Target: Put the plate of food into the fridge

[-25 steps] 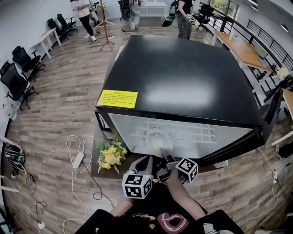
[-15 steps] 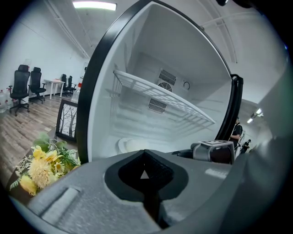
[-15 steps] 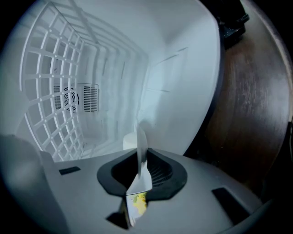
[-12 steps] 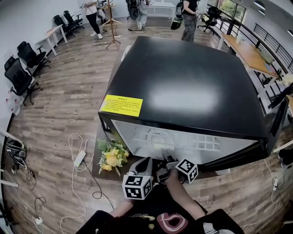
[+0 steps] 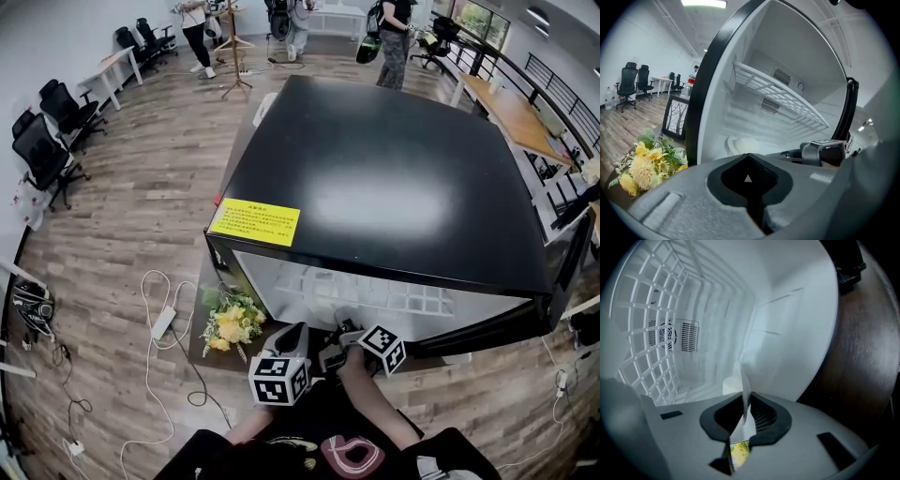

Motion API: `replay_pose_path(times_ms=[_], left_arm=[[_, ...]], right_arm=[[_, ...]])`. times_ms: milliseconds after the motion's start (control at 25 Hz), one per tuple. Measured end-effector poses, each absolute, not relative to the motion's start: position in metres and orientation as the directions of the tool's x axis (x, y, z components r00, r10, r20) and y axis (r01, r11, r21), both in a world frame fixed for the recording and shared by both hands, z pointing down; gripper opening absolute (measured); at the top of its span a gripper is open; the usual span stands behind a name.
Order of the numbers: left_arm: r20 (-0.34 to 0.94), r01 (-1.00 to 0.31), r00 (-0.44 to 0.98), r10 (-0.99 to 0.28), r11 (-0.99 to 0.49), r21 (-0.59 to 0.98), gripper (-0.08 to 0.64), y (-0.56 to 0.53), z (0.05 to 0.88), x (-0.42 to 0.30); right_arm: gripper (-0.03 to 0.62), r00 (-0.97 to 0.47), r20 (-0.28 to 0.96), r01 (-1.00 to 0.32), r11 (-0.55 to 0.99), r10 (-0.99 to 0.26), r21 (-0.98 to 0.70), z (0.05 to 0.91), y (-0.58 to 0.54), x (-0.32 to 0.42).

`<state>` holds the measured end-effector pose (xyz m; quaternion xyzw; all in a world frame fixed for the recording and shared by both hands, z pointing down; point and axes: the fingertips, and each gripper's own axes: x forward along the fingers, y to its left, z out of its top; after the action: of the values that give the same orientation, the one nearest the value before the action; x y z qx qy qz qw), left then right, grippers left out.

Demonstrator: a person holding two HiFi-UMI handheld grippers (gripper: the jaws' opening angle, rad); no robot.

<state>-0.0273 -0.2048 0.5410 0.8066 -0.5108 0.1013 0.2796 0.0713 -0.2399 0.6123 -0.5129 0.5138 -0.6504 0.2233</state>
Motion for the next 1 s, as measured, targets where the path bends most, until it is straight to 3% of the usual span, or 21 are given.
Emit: replay_pose_path(times_ms=[120,600,1000], left_arm=[[0.458,-0.881,0.460,-0.761,-0.326,0.343,0.008,-0.206,0.545,-0.025],[0.482,-0.882,0.460,-0.746,-0.323,0.343,0.008,-0.209,0.557,-0.023],[0.508,-0.896,0.431,-0.745,-0.287,0.339,0.008,-0.208,0.567,-0.029]], right_arm=[[0.051,-0.379,0.451,-0.276,-0.367,-0.808,-0.888,0.612,-0.239,0.070],[0.194,-0.470,0.393,-0.298,-0.277,-0.790,-0.913,0.606,-0.241,0.055],[0.239,-0.498,0.414,-0.507,-0.131,-0.762,-0.852,0.599,-0.240,0.050]])
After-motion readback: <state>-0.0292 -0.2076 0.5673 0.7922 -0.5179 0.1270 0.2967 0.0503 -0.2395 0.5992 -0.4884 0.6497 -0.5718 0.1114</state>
